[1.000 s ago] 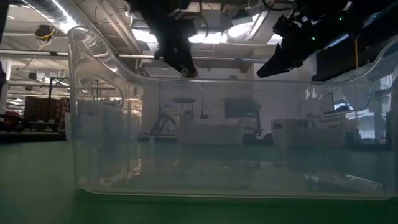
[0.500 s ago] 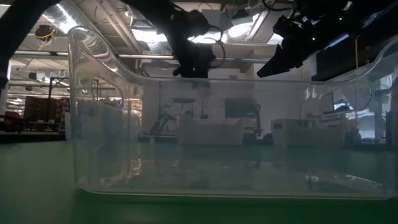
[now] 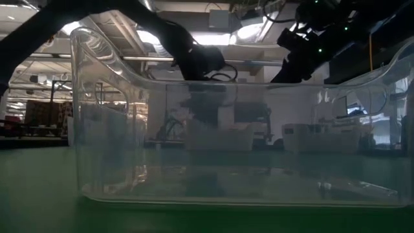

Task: Sort spices by type
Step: Put the brown seasoning bottle into the left white bin

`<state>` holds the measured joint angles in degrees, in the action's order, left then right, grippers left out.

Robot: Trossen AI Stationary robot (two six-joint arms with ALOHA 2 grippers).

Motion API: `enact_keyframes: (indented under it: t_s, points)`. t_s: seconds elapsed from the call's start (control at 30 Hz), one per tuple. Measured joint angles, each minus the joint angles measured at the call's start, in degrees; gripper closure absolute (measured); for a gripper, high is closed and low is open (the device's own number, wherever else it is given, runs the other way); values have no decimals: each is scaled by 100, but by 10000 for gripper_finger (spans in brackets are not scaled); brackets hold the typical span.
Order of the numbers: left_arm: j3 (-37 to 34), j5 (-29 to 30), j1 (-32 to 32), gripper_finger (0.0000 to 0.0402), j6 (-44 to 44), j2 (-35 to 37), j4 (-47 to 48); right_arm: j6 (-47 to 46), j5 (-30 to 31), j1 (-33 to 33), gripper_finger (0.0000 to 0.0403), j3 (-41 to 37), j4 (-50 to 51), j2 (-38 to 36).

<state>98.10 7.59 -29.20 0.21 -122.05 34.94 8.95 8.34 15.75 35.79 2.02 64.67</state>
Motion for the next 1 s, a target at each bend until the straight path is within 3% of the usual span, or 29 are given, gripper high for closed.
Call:
enact_keyframes:
  t_s: [0.9,1.0]
  points:
    - [-39,3,-72,218,35,-233,68,-6,-2,0,72,0,-238,237]
    - [-39,3,-100,204,24,-233,66,-6,-2,0,72,0,-236,237]
